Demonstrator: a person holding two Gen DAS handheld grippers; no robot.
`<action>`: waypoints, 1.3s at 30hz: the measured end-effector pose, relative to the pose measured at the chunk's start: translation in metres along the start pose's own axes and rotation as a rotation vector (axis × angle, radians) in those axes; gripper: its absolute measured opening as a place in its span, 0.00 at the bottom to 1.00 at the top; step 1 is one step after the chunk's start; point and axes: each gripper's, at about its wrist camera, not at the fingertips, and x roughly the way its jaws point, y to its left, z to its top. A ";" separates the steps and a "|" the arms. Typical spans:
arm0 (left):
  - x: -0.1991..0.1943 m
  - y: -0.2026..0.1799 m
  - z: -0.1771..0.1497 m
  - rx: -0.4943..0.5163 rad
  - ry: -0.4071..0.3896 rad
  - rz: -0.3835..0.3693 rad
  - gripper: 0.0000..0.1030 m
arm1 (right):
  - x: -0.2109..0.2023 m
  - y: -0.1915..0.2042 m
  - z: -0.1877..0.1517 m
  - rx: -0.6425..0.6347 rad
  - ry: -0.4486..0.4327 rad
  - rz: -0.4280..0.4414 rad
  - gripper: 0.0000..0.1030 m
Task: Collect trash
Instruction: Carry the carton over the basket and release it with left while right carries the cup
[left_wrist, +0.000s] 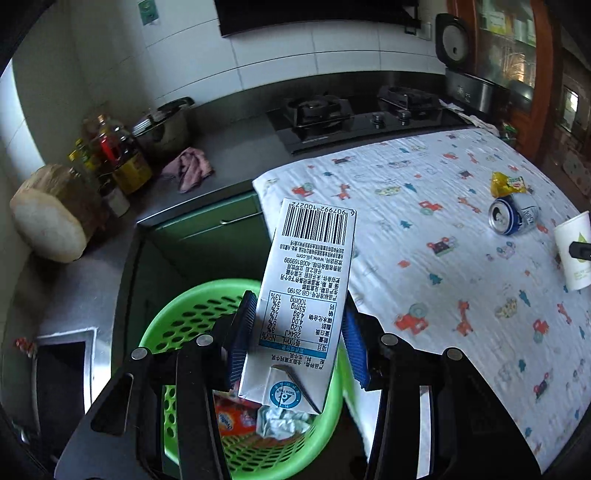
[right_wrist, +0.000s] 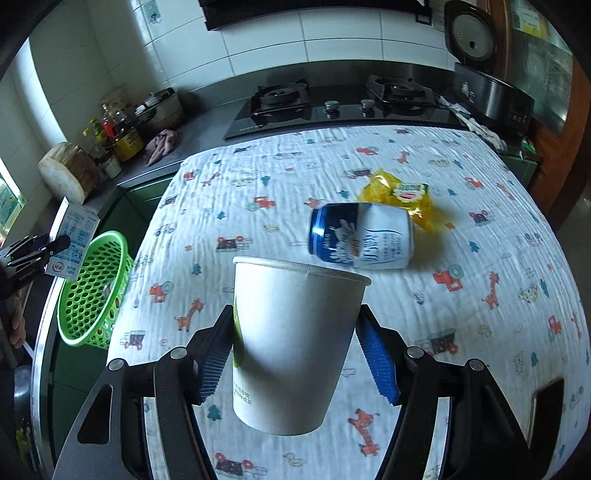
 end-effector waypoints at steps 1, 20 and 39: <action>-0.003 0.007 -0.006 -0.013 0.006 0.014 0.44 | 0.000 0.008 0.001 -0.016 -0.002 0.012 0.62; 0.024 0.084 -0.098 -0.255 0.154 0.073 0.46 | 0.001 0.163 0.030 -0.268 -0.031 0.181 0.62; -0.007 0.119 -0.132 -0.365 0.117 0.136 0.74 | 0.031 0.275 0.048 -0.404 -0.005 0.292 0.62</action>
